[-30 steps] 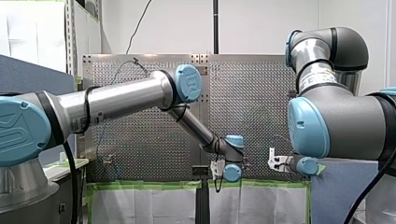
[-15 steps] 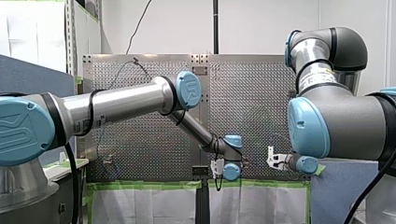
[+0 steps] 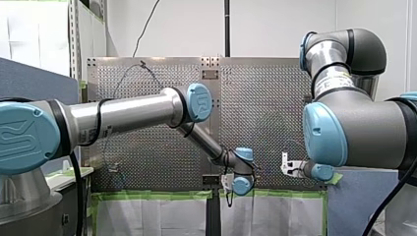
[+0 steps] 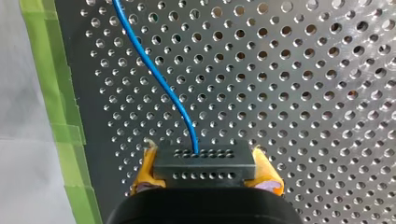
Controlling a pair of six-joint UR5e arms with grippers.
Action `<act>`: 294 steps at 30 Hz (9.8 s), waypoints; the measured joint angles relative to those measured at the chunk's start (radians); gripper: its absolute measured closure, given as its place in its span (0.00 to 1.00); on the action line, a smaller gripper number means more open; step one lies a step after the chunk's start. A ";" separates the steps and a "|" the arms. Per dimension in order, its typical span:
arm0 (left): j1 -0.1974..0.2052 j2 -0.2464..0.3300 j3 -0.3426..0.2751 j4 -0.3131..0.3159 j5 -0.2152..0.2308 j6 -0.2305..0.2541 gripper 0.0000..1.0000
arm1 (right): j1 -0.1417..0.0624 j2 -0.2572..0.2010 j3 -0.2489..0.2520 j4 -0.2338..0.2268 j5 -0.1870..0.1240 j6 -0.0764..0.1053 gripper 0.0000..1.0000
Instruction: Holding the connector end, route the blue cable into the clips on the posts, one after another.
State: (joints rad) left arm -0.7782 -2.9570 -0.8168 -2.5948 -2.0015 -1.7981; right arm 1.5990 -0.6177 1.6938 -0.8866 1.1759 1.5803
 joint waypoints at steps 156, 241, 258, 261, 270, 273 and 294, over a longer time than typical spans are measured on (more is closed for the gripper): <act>-0.012 0.179 -0.137 -0.271 0.216 0.087 0.02 | -0.030 0.153 -0.273 0.055 0.015 0.041 1.00; -0.003 0.806 -0.767 -0.097 -0.021 -0.083 0.02 | -0.031 0.150 -0.274 0.094 -0.035 0.050 1.00; 0.009 0.952 -0.913 -0.089 -0.069 -0.110 0.02 | -0.052 0.053 -0.215 0.155 -0.002 0.016 1.00; 0.010 0.983 -0.943 -0.076 -0.068 -0.120 0.02 | -0.053 0.028 -0.197 0.167 0.005 0.016 1.00; 0.008 1.064 -1.025 -0.076 -0.069 -0.122 0.02 | -0.039 -0.048 -0.186 0.221 0.012 0.015 1.00; 0.006 1.088 -1.049 -0.069 -0.066 -0.121 0.02 | -0.033 -0.074 -0.184 0.228 0.016 0.015 1.00; 0.009 1.168 -1.129 -0.010 -0.046 -0.122 0.02 | -0.015 -0.158 -0.182 0.231 0.039 0.017 1.00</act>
State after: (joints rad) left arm -0.7689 -1.7887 -1.9455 -2.6049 -2.0470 -1.9205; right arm 1.5839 -0.7755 1.5118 -0.6552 1.2150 1.5972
